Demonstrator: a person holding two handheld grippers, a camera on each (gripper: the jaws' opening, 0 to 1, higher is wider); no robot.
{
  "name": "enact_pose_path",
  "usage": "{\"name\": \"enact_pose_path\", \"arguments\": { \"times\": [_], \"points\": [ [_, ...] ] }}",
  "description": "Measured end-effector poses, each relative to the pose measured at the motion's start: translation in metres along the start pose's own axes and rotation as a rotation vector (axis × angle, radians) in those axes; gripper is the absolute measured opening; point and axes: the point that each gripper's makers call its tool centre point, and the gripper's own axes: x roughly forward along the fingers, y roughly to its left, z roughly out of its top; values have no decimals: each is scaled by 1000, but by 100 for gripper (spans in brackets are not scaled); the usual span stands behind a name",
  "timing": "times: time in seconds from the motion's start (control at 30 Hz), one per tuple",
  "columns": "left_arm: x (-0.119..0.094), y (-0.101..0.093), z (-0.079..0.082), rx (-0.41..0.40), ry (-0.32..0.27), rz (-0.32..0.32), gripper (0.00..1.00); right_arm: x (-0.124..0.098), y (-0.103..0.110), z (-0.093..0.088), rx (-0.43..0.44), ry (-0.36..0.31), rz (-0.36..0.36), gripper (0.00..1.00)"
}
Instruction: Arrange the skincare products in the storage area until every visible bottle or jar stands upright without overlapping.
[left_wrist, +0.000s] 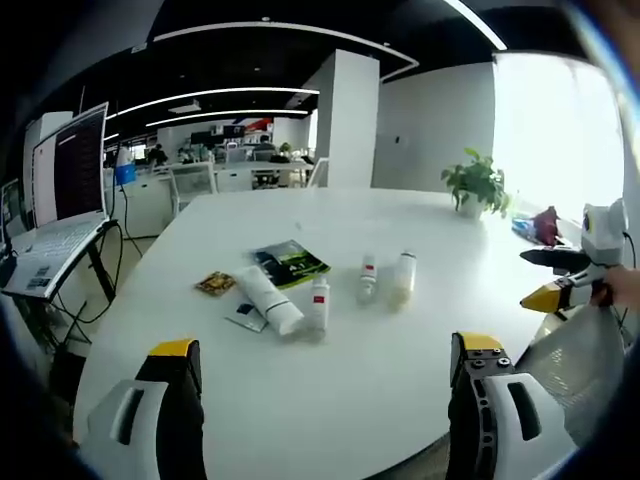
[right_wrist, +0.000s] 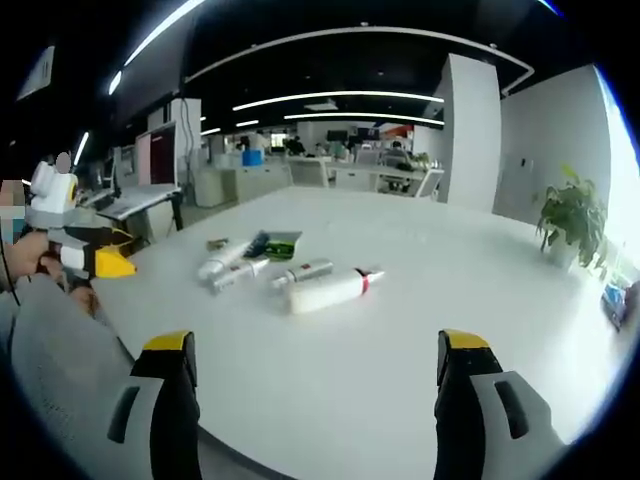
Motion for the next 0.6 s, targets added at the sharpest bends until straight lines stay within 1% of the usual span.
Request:
{"name": "enact_pose_path", "arguments": {
  "times": [0.6],
  "points": [
    [0,0,-1,-2,3,-8,97,1,0,0,-3,4,-2,100]
  ]
}}
